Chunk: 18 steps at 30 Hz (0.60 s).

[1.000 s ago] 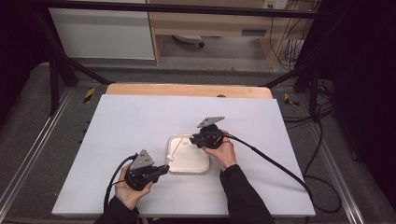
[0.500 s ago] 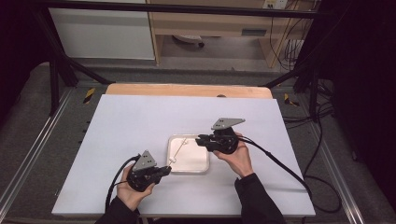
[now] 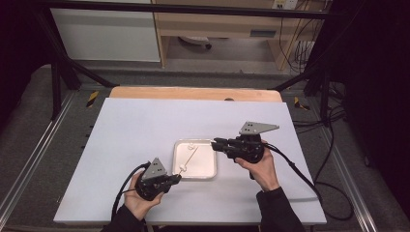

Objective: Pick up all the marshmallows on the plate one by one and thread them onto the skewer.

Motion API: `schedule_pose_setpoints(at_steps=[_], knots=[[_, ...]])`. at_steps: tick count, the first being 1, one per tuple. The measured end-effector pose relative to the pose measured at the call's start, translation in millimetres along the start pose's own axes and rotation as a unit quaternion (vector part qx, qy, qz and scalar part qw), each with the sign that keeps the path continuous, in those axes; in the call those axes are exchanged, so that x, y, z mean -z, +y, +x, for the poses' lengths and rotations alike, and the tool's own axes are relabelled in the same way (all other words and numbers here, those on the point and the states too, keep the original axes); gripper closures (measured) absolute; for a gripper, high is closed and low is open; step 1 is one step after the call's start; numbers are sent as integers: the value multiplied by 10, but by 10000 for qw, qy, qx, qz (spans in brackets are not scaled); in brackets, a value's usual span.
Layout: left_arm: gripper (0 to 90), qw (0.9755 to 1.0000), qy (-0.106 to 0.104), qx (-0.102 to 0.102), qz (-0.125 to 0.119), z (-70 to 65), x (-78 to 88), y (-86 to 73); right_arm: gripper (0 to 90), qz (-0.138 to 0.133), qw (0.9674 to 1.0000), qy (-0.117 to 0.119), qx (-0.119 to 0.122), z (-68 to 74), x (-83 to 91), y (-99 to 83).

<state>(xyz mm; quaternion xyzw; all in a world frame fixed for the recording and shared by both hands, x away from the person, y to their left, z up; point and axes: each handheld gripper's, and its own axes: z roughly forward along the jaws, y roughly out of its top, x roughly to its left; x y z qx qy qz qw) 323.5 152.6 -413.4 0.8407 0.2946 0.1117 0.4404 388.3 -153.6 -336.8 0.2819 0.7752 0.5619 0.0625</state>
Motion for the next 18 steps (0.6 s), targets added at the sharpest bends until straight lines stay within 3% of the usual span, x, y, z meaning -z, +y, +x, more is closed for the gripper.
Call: schedule_pose_setpoints(at_steps=[5, 18], knots=[[886, 9999, -49, -84, 25, -27, -17, 7, 762, -139, 9996, 225, -44, 54, 2, 46], [887, 9998, -74, -184, 27, -59, -31, 14, 762, -48, 9984, 502, -236, 66, -183, 1]])
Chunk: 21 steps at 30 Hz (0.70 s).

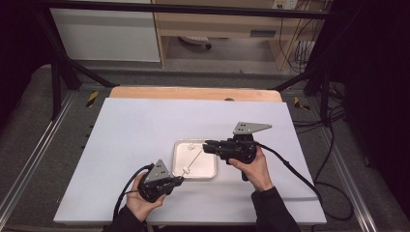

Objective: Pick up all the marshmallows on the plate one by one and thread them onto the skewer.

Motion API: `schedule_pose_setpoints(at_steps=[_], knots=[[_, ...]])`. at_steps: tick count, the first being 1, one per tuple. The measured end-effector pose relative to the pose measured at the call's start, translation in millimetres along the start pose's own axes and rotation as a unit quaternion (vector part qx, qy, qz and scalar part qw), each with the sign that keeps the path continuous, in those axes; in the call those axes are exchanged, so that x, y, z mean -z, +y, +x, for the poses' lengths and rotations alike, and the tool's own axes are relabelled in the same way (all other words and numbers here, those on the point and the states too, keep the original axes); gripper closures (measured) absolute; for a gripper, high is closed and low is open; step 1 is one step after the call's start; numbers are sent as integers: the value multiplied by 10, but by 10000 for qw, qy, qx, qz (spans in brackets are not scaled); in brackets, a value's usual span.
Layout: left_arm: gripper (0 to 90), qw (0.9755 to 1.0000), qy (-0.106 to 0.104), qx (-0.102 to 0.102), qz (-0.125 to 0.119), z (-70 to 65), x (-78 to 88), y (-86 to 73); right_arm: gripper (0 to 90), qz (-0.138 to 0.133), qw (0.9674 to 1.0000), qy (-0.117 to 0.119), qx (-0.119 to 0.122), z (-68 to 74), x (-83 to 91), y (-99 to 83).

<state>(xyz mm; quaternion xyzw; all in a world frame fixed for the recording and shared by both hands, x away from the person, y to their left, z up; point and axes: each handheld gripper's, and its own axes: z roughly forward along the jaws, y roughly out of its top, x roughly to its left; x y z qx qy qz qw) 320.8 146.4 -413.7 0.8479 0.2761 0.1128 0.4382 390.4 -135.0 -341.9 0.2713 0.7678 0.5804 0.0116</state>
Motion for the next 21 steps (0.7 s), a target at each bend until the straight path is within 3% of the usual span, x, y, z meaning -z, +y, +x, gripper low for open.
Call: schedule_pose_setpoints(at_steps=[21], knots=[[888, 9998, 126, -149, -10, -22, -4, -19, 787, 77, 9992, 336, -206, 9, -129, -81]])
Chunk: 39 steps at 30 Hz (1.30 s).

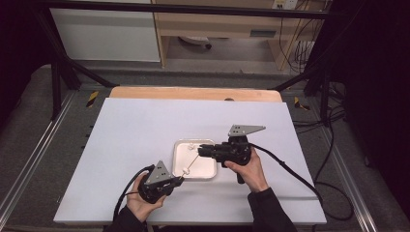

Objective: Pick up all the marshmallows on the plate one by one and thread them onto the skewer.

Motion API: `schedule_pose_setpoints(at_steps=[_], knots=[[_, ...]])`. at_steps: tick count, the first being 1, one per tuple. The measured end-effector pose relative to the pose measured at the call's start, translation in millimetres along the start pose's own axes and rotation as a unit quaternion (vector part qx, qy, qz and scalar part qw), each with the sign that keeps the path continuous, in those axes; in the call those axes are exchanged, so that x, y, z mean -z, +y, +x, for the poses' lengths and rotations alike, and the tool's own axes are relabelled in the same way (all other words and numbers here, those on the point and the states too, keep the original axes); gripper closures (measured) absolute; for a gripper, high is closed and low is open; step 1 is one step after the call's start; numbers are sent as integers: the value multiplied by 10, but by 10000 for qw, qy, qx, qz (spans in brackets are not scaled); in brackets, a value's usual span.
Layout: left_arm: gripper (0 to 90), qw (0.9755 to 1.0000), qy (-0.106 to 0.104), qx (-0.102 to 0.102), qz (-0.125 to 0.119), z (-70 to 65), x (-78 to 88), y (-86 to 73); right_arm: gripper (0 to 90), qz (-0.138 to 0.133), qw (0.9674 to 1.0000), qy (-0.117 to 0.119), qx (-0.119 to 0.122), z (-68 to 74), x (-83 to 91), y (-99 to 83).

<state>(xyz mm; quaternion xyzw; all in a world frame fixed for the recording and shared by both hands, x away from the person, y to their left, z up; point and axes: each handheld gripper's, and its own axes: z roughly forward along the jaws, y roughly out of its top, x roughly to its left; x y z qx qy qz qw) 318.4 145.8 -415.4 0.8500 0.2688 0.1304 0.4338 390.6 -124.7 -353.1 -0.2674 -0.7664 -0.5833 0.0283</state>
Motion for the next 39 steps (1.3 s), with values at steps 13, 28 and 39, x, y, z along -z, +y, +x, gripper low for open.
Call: schedule_pose_setpoints(at_steps=[13, 28, 39], knots=[[888, 9999, 45, 50, -84, -11, 6, -17, 799, -239, 9997, 16, -47, 62, -97, -90], [890, 9998, 137, 113, -130, -27, 19, -7, 803, -355, 9993, 134, -70, 106, -147, -147], [890, 9990, 14, 152, -416, -31, 71, 57, 801, -68, 9997, 205, -106, 106, -223, -203]])
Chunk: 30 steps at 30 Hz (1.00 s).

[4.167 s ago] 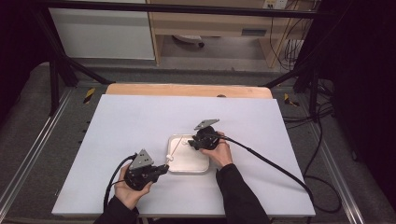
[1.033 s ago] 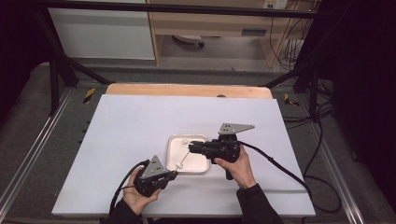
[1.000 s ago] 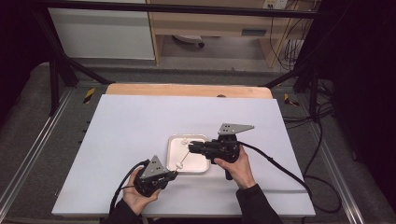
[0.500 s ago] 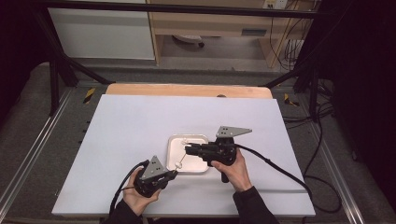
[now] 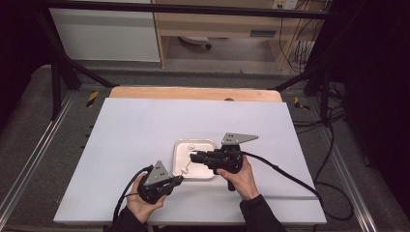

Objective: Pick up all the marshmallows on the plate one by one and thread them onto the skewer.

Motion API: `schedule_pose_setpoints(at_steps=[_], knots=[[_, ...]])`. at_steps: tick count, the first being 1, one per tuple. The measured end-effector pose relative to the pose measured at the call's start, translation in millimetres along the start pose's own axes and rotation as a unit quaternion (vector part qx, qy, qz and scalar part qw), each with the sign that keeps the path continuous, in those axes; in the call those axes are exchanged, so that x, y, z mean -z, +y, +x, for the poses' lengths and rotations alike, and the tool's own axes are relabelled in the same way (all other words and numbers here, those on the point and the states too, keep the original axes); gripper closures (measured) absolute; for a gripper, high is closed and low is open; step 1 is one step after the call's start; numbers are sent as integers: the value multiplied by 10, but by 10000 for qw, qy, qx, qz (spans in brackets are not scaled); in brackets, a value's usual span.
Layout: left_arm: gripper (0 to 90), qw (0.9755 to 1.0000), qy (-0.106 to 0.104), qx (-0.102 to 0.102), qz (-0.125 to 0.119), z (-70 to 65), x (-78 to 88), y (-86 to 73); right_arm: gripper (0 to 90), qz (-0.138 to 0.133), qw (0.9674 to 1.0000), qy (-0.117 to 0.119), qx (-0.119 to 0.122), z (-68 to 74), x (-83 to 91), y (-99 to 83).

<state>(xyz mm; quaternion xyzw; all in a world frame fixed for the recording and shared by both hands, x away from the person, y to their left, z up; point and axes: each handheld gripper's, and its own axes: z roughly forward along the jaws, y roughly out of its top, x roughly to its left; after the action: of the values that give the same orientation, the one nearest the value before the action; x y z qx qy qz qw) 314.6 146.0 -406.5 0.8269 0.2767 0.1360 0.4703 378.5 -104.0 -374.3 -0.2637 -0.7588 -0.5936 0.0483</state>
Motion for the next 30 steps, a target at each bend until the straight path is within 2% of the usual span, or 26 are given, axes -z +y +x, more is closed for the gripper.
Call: schedule_pose_setpoints(at_steps=[1, 2, 3, 4, 5, 8, 9, 13, 18, 20, 22, 24, 30], knots=[[889, 9988, 354, -294, 176, -30, 2, 33, 801, 250, 9997, 10, 72, 12, -81, -63], [890, 9992, 298, -231, 114, -18, -3, 10, 801, 108, 9998, -58, 144, 20, -111, -99], [890, 9998, 142, -40, 126, 7, -16, -16, 800, 80, 9999, -12, 146, 21, -115, -88], [890, 9995, 201, -77, 222, 11, -29, -29, 796, 100, 9998, 11, 146, 19, -132, -86], [890, 9994, 218, -85, 263, 11, -33, -38, 793, 173, 9997, -68, 181, 17, -151, -98], [890, 9994, 206, -11, 273, 36, -40, -44, 755, 178, 9997, -145, 127, 12, -168, -123], [889, 9994, 228, 14, 267, 43, -42, -46, 677, 140, 9997, -184, 111, 12, -167, -118], [888, 9992, 256, 120, 278, 84, -37, -64, 512, -1, 9991, -405, 138, 11, -108, -71], [888, 9990, 297, 197, 272, 123, -21, -76, 344, -104, 9969, -724, 273, -20, 33, -15], [888, 9989, 321, 218, 261, 138, -12, -80, 289, -79, 9959, -866, 254, -53, 84, -19], [888, 9988, 326, 254, 253, 154, -2, -87, 211, 50, 9937, -1071, 320, -94, 123, -39], [888, 9987, 336, 268, 271, 167, 3, -94, 172, 157, 9917, -1207, 405, -125, 142, -70], [887, 9986, 341, 332, 227, 202, 36, -109, 56, 705, 9818, -1684, 532, -246, 152, -174]])
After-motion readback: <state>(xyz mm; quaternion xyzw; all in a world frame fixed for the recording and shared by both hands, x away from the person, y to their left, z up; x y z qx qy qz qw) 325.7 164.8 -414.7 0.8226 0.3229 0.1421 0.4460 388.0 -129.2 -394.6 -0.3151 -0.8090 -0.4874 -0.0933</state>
